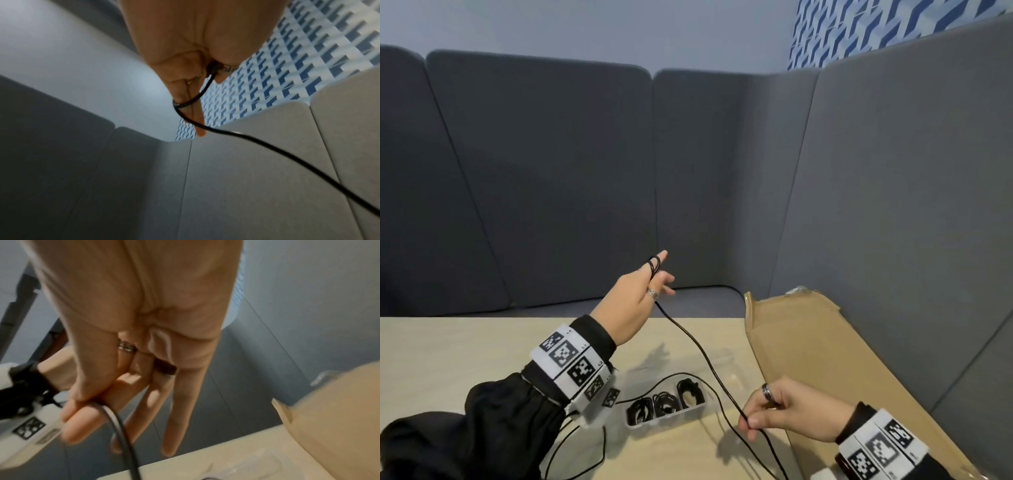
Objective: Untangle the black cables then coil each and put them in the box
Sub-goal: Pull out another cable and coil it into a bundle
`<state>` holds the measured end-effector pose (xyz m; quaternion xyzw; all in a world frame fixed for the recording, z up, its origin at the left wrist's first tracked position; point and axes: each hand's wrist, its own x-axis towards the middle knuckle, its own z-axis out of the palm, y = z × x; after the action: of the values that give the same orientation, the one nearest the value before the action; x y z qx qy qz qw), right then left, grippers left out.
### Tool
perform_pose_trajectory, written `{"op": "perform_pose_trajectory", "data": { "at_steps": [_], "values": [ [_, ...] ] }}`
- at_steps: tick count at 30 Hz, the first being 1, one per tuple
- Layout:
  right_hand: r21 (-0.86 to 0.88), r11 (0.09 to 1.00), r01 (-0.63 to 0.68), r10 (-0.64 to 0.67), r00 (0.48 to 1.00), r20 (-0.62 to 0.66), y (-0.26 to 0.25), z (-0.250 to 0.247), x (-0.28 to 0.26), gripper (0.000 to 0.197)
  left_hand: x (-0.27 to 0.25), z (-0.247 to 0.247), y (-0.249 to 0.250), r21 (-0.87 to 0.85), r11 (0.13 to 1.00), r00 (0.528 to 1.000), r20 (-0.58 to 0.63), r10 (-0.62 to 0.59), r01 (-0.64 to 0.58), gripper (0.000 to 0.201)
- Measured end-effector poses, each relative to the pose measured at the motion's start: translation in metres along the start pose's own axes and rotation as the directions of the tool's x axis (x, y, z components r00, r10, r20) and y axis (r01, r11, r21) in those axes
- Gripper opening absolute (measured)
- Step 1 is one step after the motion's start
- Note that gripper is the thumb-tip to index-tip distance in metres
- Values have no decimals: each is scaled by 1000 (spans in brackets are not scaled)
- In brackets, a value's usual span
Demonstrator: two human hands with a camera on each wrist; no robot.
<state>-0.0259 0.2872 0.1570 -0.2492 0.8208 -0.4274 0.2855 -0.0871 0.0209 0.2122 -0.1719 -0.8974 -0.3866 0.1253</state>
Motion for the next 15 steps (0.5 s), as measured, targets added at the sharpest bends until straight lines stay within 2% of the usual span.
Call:
{"op": "perform_pose_trajectory", "data": {
  "at_steps": [3, 5, 6, 8, 10, 11, 13, 14, 15],
  "values": [
    [-317, 944, -94, 31, 980, -197, -6, -4, 17, 11, 6, 4, -3, 235, 972, 999, 41, -36, 26, 51],
    [-440, 882, -169, -38, 905, -423, -14, -17, 25, 12, 9, 2, -7, 357, 932, 994, 63, -94, 65, 49],
    [-458, 869, -186, -106, 835, -540, -17, -26, 29, 23, 9, 0, -9, 341, 936, 989, 85, -125, 89, 45],
    [-499, 848, -177, -284, 643, -712, -22, -44, 36, 40, 4, -2, -4, 172, 976, 972, 172, -161, 132, 33],
    [-513, 846, -149, -395, 470, -789, -32, -60, 42, 33, 0, -2, 4, -61, 976, 924, 341, -175, 208, 40],
    [-514, 847, -133, -430, 395, -812, -37, -65, 44, 27, -2, -2, 8, -160, 956, 882, 447, -153, 247, 46],
    [-560, 826, -65, -532, 241, -812, -49, -71, 46, 18, -4, -3, 14, -324, 903, 770, 638, -12, 282, 48],
    [-581, 814, -20, -569, 180, -803, -56, -72, 46, 16, -5, -4, 17, -415, 862, 713, 694, 94, 290, 41],
    [-586, 810, 38, -584, 141, -799, -62, -73, 47, 15, -6, -5, 22, -518, 802, 675, 708, 206, 298, 34]
  ]
}}
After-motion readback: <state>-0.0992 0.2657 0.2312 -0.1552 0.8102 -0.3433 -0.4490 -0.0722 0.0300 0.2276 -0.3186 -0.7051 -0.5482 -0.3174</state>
